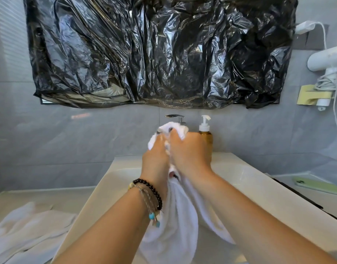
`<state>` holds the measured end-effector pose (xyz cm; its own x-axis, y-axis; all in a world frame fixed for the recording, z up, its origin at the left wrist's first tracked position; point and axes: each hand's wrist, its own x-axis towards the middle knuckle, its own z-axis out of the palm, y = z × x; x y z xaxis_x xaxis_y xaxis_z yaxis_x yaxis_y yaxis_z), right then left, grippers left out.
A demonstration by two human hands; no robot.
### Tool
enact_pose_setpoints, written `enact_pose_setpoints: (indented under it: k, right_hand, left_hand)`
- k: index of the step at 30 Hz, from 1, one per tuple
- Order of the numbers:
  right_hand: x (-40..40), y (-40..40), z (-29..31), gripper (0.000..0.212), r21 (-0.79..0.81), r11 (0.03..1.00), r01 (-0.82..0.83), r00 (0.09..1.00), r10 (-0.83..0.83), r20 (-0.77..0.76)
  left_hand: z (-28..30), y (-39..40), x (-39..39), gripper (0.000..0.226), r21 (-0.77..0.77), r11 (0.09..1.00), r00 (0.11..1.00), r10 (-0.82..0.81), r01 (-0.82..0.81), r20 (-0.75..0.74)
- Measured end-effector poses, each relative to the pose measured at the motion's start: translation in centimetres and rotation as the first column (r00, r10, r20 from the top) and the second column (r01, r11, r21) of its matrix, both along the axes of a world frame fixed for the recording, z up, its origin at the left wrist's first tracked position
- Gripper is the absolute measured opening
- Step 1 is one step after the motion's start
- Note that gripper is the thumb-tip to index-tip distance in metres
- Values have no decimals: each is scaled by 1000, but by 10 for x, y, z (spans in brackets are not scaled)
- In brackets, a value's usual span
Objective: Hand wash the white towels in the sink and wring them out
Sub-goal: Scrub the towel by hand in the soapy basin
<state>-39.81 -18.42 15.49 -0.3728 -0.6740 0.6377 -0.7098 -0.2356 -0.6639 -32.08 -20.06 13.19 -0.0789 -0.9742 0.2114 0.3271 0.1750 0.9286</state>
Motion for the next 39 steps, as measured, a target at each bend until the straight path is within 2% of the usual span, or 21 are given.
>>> enact_pose_setpoints:
  k: [2,4,6,9,13,16,18,20,21,26,29,32,34,37,39]
  right_hand:
    - [19,24,-18,42,-44,997,-70,996,67,-66]
    - [18,25,-21,40,-42,991,-130,991,129,-26]
    - [3,7,-4,39,20,994,-105,993,103,57]
    - [-7,-5,11,39,93,995,-37,996,29,78]
    - [12,27,-18,40,11,981,-192,981,191,32]
    - [4,19,-15,37,42,983,-180,984,180,4]
    - [-14,-3,1,31,102,987,-123,989,114,93]
    - [-21,-11,11,26,97,986,-133,968,108,227]
    - [-18,-8,7,26,83,988,-133,965,110,237]
    - [17,29,-25,30,27,978,-207,977,206,52]
    - [-6,-3,-7,27,113,984,-140,983,125,132]
    - [-14,-11,-2,23,75,987,-144,960,121,254]
    - [-3,5,-19,23,74,987,-146,973,129,193]
    - [10,29,-36,33,17,978,-208,972,205,115]
    - [3,23,-22,34,-15,981,-194,975,194,112]
  left_hand:
    - [-3,-6,9,35,20,999,999,29,-28,-25]
    - [-4,-4,11,35,16,1000,1000,-24,24,-14]
    - [-3,5,5,34,11,996,996,-84,84,-3]
    - [-3,7,-3,39,26,993,993,-114,115,-35]
    - [-5,-3,7,29,-7,998,997,-67,67,-31]
    - [-8,1,5,28,-52,995,997,-79,81,26]
    - [-7,12,-4,34,-46,990,990,-130,132,54]
    - [-4,16,-9,38,6,987,986,-162,162,28]
    - [-4,13,-8,41,33,986,986,-164,164,10]
    - [-10,-11,12,33,28,997,998,-68,68,5]
    - [-8,1,3,37,27,997,995,-78,77,61]
    - [-8,2,-3,37,8,995,992,-103,103,75]
    - [-12,-9,1,38,-37,995,995,-89,90,38]
    - [-14,-15,6,33,-86,994,995,-59,66,85]
    - [-10,-11,6,34,-77,989,990,-119,126,81]
